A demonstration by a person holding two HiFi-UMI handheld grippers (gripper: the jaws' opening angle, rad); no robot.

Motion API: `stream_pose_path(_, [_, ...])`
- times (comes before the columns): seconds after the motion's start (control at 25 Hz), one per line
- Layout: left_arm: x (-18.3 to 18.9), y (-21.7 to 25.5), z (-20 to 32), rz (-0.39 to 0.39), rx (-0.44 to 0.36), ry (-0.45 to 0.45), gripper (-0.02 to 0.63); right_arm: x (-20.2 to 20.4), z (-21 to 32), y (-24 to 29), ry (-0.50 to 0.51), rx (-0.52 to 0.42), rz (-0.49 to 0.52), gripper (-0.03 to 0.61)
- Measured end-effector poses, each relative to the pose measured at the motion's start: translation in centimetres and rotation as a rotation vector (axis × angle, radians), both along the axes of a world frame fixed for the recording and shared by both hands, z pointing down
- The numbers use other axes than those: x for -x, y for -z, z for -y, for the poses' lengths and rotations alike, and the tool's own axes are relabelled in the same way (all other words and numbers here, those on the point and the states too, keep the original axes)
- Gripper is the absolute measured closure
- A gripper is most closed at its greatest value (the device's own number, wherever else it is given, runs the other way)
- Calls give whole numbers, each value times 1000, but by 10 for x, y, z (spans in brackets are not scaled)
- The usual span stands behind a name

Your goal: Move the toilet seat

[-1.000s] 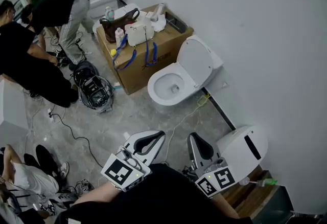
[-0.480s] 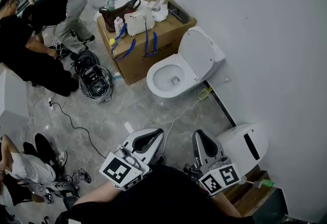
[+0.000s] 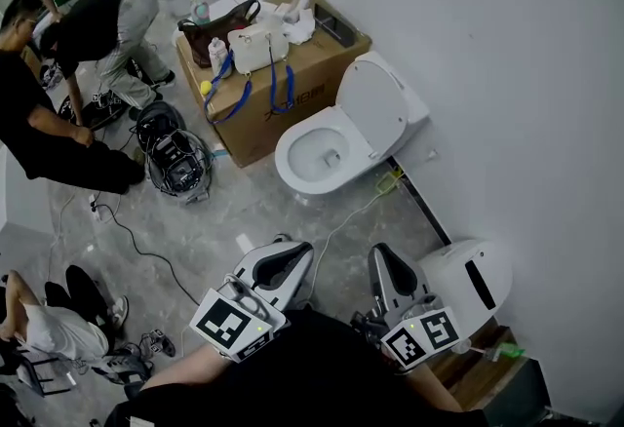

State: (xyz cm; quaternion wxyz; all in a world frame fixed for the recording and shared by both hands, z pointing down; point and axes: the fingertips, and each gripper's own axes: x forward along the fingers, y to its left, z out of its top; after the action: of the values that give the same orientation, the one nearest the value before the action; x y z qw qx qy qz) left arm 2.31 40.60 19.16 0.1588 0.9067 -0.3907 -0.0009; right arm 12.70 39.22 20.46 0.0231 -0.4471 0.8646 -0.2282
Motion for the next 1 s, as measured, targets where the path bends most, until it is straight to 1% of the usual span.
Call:
stream_pose_path(0.24, [6,-9,53,-15,14,-45,594,6,49,-8,-44,25,-17,534])
stream_pose_path(0.48, [24,-17,116,-31,30,-71,594,24,108,-12,-72,44,-39,534])
stream_pose_path(0.64, [45,-26,154,-38,43,-74,594,43,144,-11,-82,57,-66,534])
stream_pose_path(0.84, [71,-49,197,-31,77,-77,594,64,186,-23,-107,89,-74,534])
stream_pose_path(1.0, [87,-78,226,10,115,-61,594,75,210,-35,-114,123,-65,534])
